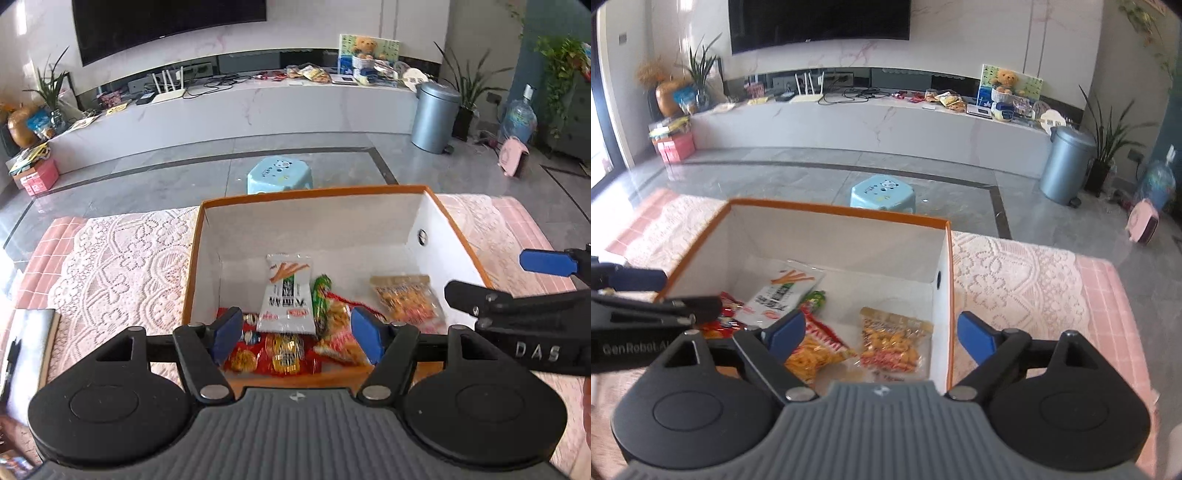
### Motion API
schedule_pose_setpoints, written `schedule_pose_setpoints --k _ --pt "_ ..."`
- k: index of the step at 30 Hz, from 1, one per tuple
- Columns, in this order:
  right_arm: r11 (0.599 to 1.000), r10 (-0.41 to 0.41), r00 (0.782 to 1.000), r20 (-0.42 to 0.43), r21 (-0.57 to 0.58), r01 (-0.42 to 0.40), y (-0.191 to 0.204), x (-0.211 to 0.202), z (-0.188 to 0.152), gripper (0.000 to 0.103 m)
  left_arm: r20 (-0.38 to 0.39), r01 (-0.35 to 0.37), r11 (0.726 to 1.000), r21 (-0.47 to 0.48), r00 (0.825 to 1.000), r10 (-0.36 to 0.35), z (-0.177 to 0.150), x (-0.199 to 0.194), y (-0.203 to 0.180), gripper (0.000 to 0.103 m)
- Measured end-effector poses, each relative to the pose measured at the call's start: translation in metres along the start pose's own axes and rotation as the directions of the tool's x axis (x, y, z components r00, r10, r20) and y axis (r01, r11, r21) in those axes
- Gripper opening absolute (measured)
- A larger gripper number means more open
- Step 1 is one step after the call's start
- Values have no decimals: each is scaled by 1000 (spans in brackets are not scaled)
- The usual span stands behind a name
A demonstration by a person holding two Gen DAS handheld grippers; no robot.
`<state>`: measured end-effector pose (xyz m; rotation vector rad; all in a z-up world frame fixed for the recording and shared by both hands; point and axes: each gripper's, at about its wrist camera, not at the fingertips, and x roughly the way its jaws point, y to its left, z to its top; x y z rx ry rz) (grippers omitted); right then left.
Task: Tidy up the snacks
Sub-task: 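Move both tools back toward the remaining snacks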
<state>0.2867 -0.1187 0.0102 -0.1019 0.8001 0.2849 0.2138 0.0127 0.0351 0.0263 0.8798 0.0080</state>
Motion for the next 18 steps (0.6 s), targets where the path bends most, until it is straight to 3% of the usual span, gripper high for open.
schedule_pose_setpoints --k 2,5,15,18 --pt "1000 -13 1000 -3 19 13 -1 -15 -4 95 -3 14 1000 16 1000 -14 -5 -12 -2 79" --pt "998 -58 998 2 19 58 3 -37 -14 96 5 35 999 30 999 -35 -14 -30 -6 79" --pt "999 -38 999 -27 11 39 9 -93 -79 99 36 162 986 28 986 -162 -64 -77 -5 79" --pt "1000 18 999 -41 23 -17 10 -102 -105 99 15 174 985 24 985 -174 -84 -80 -7 79"
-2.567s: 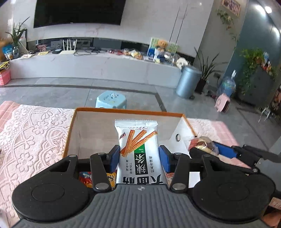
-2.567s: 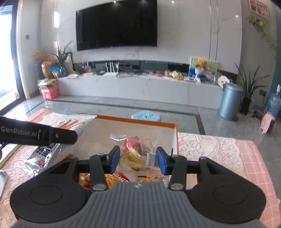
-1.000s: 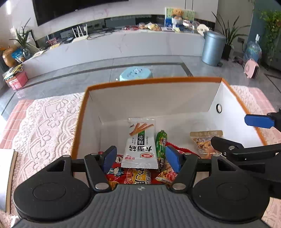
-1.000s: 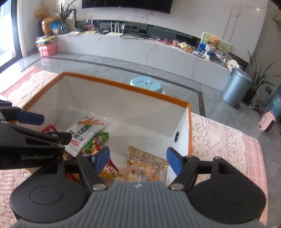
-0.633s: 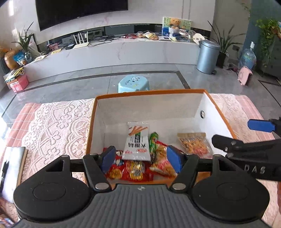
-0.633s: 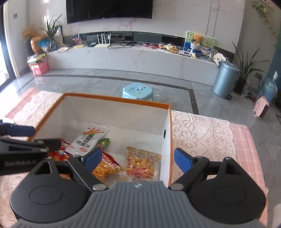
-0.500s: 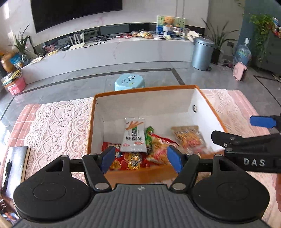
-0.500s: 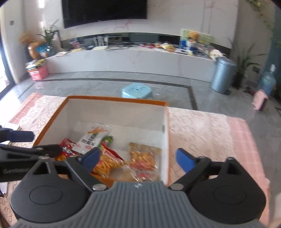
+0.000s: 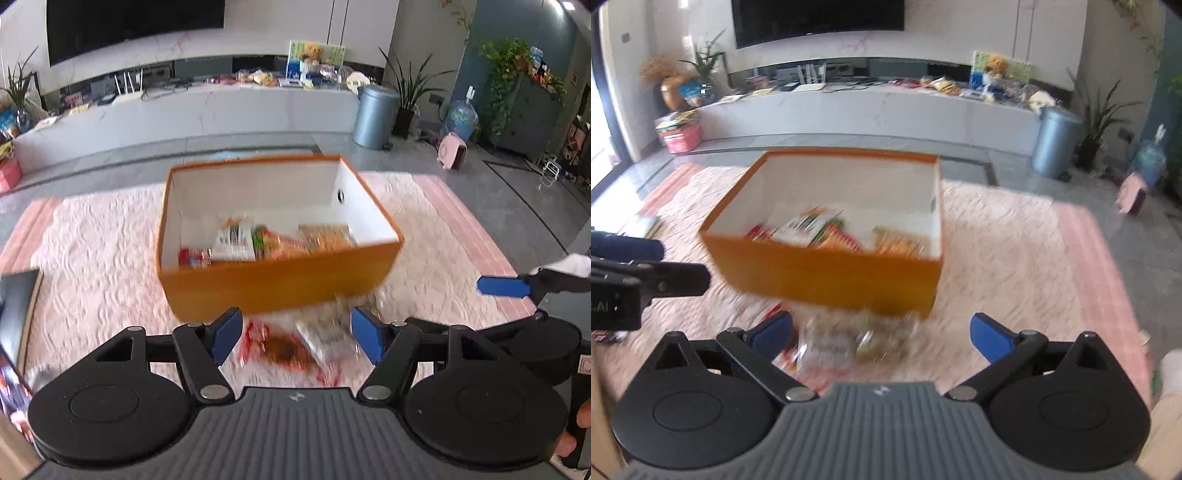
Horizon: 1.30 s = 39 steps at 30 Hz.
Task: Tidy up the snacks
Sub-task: 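Move both tools back toward the remaining snacks, then grasp the black-and-yellow snack bag with the left tool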
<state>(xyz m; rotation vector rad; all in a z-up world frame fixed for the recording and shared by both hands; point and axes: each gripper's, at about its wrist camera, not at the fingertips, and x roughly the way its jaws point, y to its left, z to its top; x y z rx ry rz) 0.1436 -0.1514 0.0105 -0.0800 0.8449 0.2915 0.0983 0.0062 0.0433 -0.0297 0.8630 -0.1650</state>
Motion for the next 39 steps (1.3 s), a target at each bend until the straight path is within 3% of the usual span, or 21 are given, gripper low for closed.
schedule_pose_setpoints --k 4,9,13,17,20,26,29,33,39 --pt "996 66 997 -44 66 -63 -1 -3 -38 99 -49 4 1000 -1 999 -4 -26 5 -4 79" --pt "993 49 998 -39 110 -44 1 -4 -77 99 -104 10 997 -82 994 -19 -56 18 4 74" --pt "994 40 999 29 97 -43 4 -10 -97 99 -85 39 991 -130 995 -50 -76 23 8 73" --pt "998 -11 989 150 58 3 6 -12 -112 99 -60 48 991 -125 997 -56 -94 31 4 71" --pt "999 -30 983 180 27 26 9 -8 -117 99 -68 54 989 -135 996 -64 -101 41 0 67" --pt "998 -45 986 163 -33 51 15 8 -125 99 -70 13 992 -125 997 -22 -111 57 -3 66" --pt "998 -50 989 139 -29 54 14 18 -128 99 -81 17 988 -156 996 -30 -113 66 0 66" --pt "998 -59 993 106 -9 60 10 30 -130 99 -97 -31 987 -160 995 15 -116 80 2 66" --pt "998 -51 996 69 28 49 2 44 -132 99 -127 -8 981 -195 992 -18 -117 95 5 66"
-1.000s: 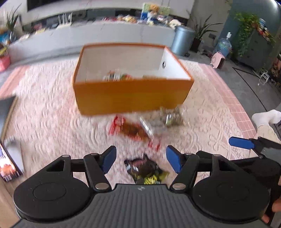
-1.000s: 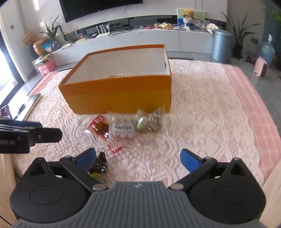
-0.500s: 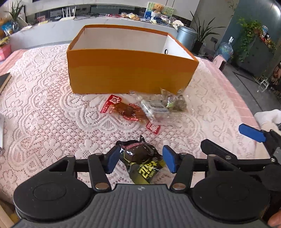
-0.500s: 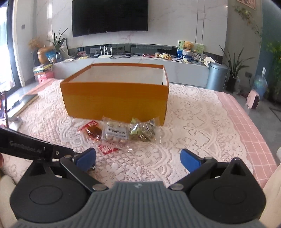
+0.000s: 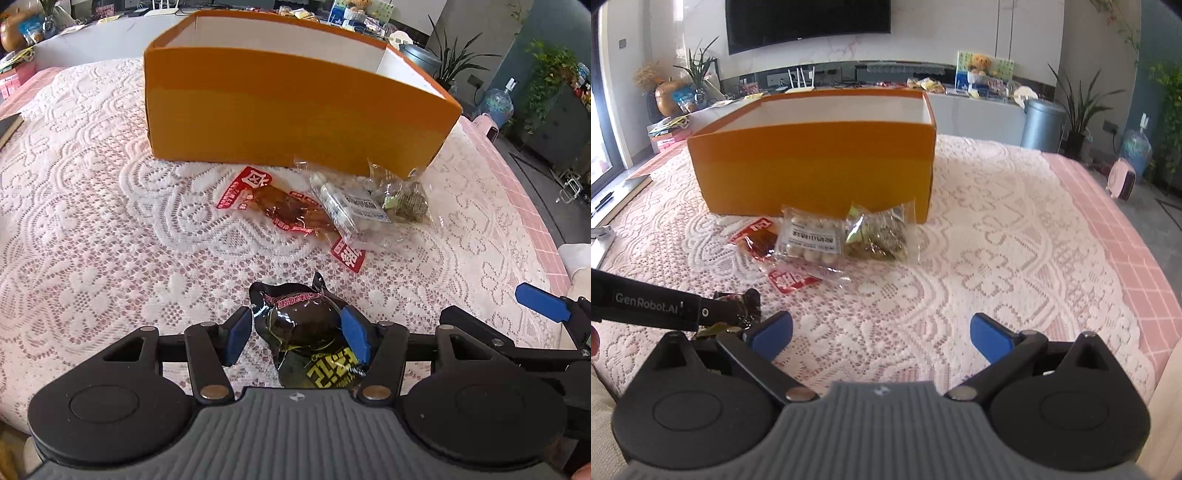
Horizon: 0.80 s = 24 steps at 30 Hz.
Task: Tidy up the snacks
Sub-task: 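Grasp the black-and-yellow snack bag with the left tool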
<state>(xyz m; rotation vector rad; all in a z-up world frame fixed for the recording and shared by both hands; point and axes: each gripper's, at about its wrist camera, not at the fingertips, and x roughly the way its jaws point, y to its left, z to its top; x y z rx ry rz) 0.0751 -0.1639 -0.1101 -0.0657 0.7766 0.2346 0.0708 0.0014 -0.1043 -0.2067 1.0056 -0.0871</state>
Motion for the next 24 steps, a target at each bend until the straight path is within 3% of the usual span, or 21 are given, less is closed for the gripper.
schedule_pose_setpoints --k 8,17,24 --pt "999 30 999 -41 18 -29 -2 15 -3 99 5 18 1000 24 1000 -18 -1 10 -3 68" --pt "1000 5 999 -50 26 -4 -4 24 -6 99 51 6 990 142 999 -13 -6 9 -14 58" --pt "997 61 998 -36 43 -59 -7 25 -6 99 59 18 987 161 998 -27 -7 4 -12 56"
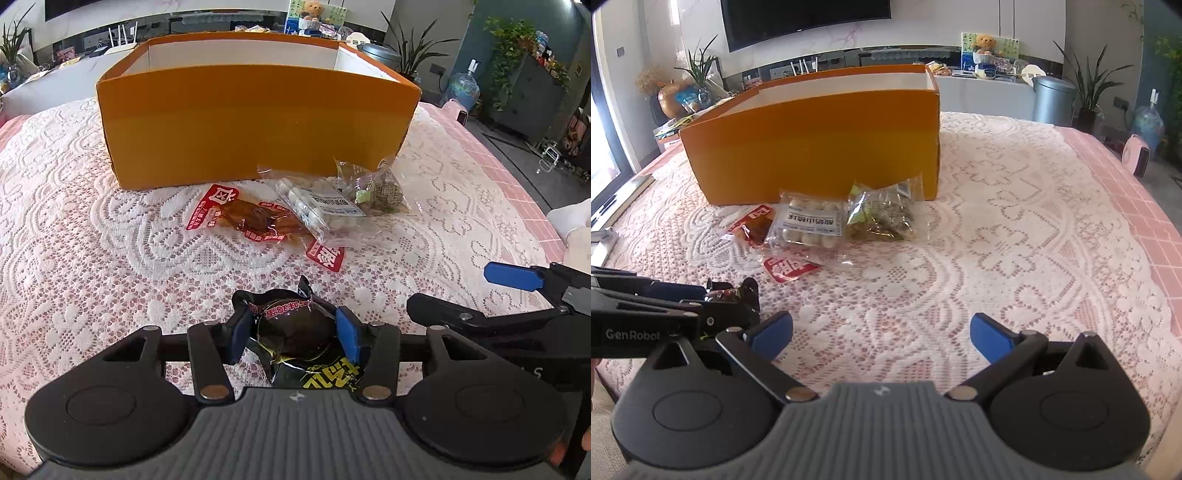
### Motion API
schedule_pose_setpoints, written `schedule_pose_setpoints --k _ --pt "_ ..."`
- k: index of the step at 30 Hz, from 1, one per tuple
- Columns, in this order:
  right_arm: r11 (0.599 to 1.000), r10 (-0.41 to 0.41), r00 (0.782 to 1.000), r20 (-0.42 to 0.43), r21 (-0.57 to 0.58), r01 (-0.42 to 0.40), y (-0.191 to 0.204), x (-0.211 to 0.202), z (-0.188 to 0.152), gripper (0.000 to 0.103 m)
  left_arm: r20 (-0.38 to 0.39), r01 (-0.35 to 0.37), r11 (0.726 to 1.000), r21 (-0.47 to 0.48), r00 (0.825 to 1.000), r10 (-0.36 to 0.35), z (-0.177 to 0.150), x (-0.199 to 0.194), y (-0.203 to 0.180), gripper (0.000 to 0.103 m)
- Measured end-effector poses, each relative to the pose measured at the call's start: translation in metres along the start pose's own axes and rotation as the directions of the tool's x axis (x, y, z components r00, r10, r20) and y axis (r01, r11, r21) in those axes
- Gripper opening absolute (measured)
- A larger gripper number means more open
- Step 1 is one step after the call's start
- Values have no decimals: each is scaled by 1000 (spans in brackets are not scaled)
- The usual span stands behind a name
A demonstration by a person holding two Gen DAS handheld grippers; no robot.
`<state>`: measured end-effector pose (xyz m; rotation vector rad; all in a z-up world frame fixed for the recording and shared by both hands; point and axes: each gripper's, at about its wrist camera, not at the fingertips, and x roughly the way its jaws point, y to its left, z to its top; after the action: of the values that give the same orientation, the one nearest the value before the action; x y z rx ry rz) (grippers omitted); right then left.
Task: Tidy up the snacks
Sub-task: 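Grasp the black-and-yellow snack bag with the left tool, then grasp the clear white-ball snack bag with the right tool while the left tool holds its bag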
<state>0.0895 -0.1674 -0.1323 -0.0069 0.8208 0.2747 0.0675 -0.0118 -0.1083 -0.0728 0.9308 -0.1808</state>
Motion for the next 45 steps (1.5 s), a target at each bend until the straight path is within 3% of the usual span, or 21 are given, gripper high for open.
schedule_pose_setpoints --k 5,8,18,23,31,37,40,45 --pt "1000 7 1000 26 -16 -7 5 -2 7 98 15 12 1000 -14 1000 -12 4 -8 6 52" --pt "1000 25 999 37 -12 -25 10 -1 14 91 25 29 998 -50 999 -28 9 -12 14 52" --pt "988 123 991 46 92 -127 17 14 45 91 93 29 993 -111 996 -18 24 -29 38 52" --pt "983 157 987 23 95 -158 29 33 57 91 107 -30 992 -124 993 44 26 -27 48 52" --pt "977 158 986 -60 152 -147 39 74 72 90 90 -24 988 -150 995 38 26 -19 59 52" --pt "981 141 986 -91 144 -127 46 88 74 76 71 -19 988 -155 997 30 24 -13 62 52" --pt "984 129 986 -101 137 -115 47 92 72 63 65 -21 987 -158 997 32 24 -12 62 52" --pt "984 136 987 -89 125 -124 45 91 71 59 53 -27 988 -154 998 36 23 -10 61 52"
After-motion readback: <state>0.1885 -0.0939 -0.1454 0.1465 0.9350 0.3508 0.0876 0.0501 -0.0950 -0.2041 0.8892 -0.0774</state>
